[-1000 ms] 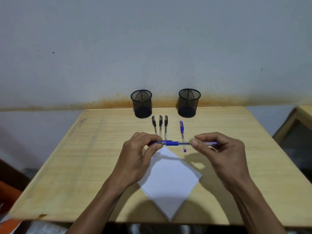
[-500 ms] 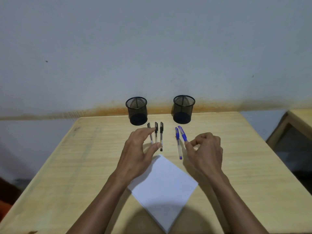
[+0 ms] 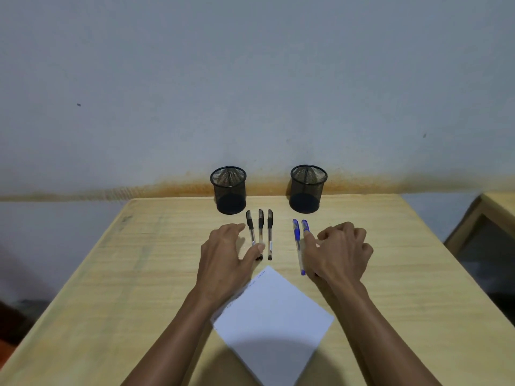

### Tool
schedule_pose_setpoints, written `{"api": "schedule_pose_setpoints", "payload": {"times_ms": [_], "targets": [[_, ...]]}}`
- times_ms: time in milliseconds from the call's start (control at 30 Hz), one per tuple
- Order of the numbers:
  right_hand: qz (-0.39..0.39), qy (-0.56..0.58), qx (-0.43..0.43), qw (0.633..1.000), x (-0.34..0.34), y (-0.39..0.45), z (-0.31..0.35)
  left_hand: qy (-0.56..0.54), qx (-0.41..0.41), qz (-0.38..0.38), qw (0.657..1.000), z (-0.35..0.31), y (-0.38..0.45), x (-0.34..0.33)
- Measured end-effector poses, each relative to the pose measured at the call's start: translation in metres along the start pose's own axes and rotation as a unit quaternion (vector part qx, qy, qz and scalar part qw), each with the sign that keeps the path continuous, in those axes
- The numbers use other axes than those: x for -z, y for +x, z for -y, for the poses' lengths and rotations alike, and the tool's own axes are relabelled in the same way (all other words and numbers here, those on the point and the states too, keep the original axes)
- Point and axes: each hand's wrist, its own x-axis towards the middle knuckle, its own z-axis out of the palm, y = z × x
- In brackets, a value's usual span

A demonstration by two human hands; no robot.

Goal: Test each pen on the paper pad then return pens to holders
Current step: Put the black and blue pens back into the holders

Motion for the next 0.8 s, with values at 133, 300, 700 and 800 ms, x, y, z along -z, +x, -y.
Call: {"api": "schedule_pose_setpoints", "payload": {"times_ms": [133, 300, 700, 800], "targets": [[0.025, 0.011, 0.032, 0.999, 0.009, 0.000, 0.002, 0.073, 0.031, 0.012, 0.997, -0.003, 0.014, -0.014], [0.130, -0.080, 0.045, 0.987, 0.011, 0.009, 0.008, 0.200, 0.106, 0.059, 0.972, -0.017, 0.039, -0.032], [0.231, -0.149, 0.139, 0.951, 0.016, 0.044, 0.041, 0.251, 0.170, 0.174, 0.937, -0.056, 0.089, -0.047], [0.247, -0.150, 0.138, 0.947, 0.014, 0.048, 0.037, 0.260, 0.163, 0.176, 0.935, -0.053, 0.087, -0.055]]}}
